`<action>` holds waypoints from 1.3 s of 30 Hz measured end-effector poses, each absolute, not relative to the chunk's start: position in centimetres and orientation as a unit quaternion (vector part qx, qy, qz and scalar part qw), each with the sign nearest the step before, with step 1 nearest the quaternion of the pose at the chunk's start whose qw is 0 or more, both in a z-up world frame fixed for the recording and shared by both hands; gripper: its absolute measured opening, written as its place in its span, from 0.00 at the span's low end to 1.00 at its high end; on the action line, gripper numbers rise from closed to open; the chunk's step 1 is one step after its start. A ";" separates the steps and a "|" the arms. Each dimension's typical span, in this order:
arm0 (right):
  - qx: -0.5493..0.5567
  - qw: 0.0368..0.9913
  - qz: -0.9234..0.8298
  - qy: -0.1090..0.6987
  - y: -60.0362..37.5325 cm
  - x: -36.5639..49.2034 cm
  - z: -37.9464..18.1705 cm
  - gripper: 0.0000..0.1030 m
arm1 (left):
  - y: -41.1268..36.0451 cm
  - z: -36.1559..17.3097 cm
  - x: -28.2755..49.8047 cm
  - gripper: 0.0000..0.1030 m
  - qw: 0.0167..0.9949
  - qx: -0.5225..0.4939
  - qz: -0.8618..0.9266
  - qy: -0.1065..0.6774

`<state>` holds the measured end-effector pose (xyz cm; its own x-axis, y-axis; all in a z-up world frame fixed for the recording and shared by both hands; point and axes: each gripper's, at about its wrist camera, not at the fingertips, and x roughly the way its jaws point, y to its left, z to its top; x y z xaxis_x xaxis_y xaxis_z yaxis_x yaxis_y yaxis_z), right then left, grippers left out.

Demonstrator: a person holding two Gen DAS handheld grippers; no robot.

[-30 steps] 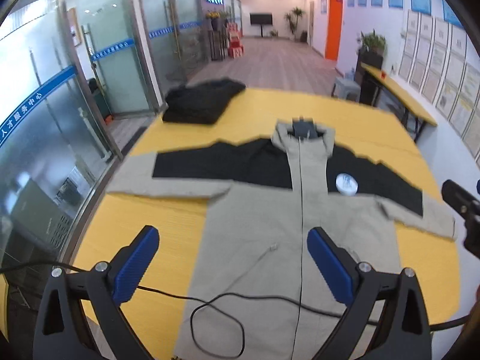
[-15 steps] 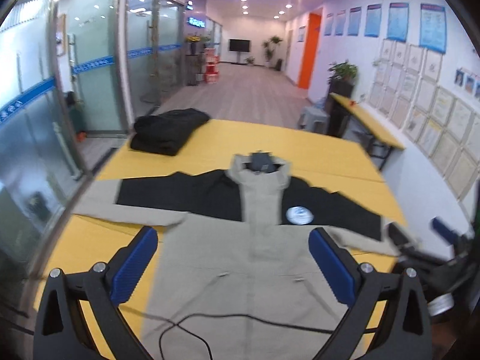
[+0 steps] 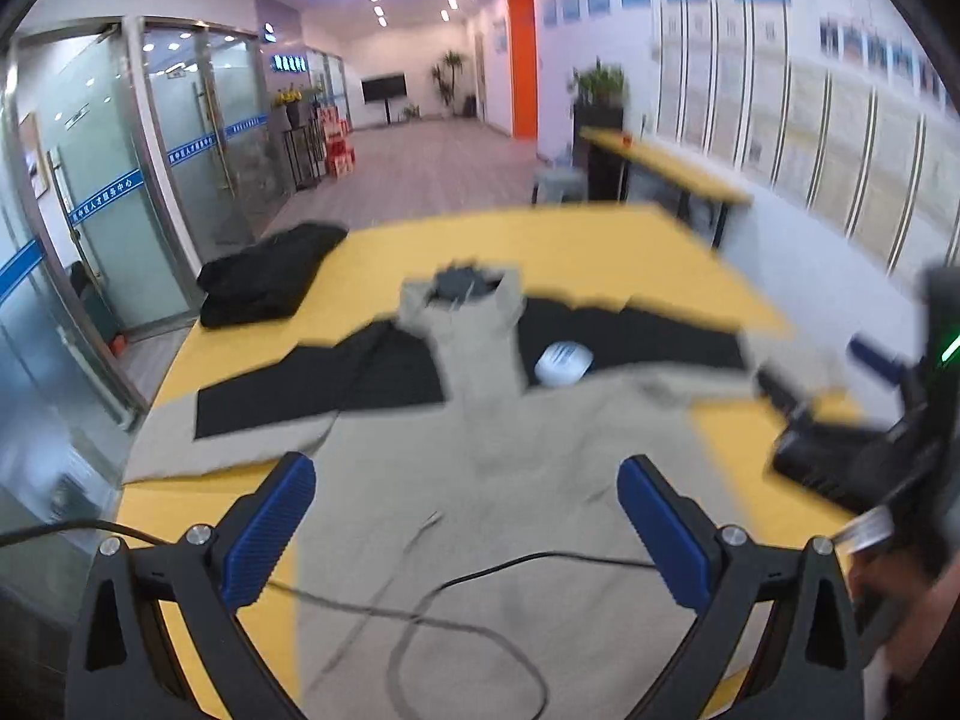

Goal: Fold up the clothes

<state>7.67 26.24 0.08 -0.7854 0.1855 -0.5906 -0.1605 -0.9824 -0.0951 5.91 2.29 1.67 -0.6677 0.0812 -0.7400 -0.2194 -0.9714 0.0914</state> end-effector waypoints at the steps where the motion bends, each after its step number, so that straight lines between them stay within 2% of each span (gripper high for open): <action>1: -0.313 0.087 0.946 0.000 25.6 7.7 -0.6 1.00 | 1.5 0.7 5.1 0.99 0.088 -0.413 0.901 0.098; 5: -0.309 0.089 0.944 0.071 28.0 6.9 0.7 1.00 | 1.6 1.6 1.2 0.97 0.108 -0.423 0.888 0.141; 8: -0.279 0.117 0.948 0.098 33.3 7.1 1.8 1.00 | 5.3 3.7 -1.9 1.00 0.154 -0.402 0.887 0.167; 10: -0.276 0.138 0.943 0.128 37.1 6.6 0.7 1.00 | 9.0 3.1 -4.0 1.00 0.195 -0.390 0.883 0.174; 18: -0.287 0.222 0.904 0.225 58.7 4.8 -11.5 1.00 | 27.8 -9.7 -13.9 1.00 0.357 -0.348 0.849 0.175; 22: -0.324 0.266 0.864 0.278 68.6 3.6 -16.5 1.00 | 36.5 -14.4 -19.5 1.00 0.434 -0.339 0.805 0.220; 23: -0.349 0.279 0.846 0.290 70.8 3.0 -17.7 1.00 | 37.8 -15.4 -20.6 1.00 0.442 -0.350 0.792 0.235; 24: -0.368 0.290 0.830 0.302 72.9 2.6 -18.9 0.93 | 38.8 -16.3 -21.5 1.00 0.448 -0.362 0.780 0.245; 25: -0.372 0.296 0.820 0.318 74.5 2.5 -19.8 0.90 | 39.8 -17.2 -22.5 0.99 0.454 -0.374 0.767 0.256; 27: -0.379 0.312 0.806 0.331 77.0 2.3 -21.3 0.90 | 40.1 -18.5 -23.3 0.99 0.464 -0.385 0.757 0.252; 30: -0.388 0.322 0.800 0.327 77.3 2.0 -22.8 0.90 | 40.4 -20.9 -23.5 0.99 0.470 -0.389 0.743 0.276; 32: -0.385 0.316 0.790 0.357 77.8 2.2 -24.4 0.86 | 41.0 -22.6 -23.5 1.00 0.472 -0.381 0.737 0.298; 35: -0.364 0.319 0.809 0.333 75.7 2.6 -24.7 0.81 | 42.0 -25.0 -23.6 0.99 0.475 -0.375 0.726 0.327; 36: -0.355 0.325 0.812 0.329 74.9 2.9 -24.6 0.69 | 42.1 -25.5 -23.6 0.99 0.474 -0.374 0.723 0.335; 37: -0.350 0.328 0.812 0.333 74.5 3.2 -24.6 0.47 | 42.2 -25.8 -23.6 0.99 0.474 -0.375 0.722 0.338; 38: -0.344 0.332 0.812 0.336 74.1 3.6 -24.7 0.31 | 42.4 -26.0 -23.5 0.99 0.475 -0.375 0.721 0.337; 39: -0.339 0.334 0.811 0.341 73.8 4.0 -24.8 0.09 | 42.5 -26.0 -23.5 0.99 0.476 -0.376 0.720 0.336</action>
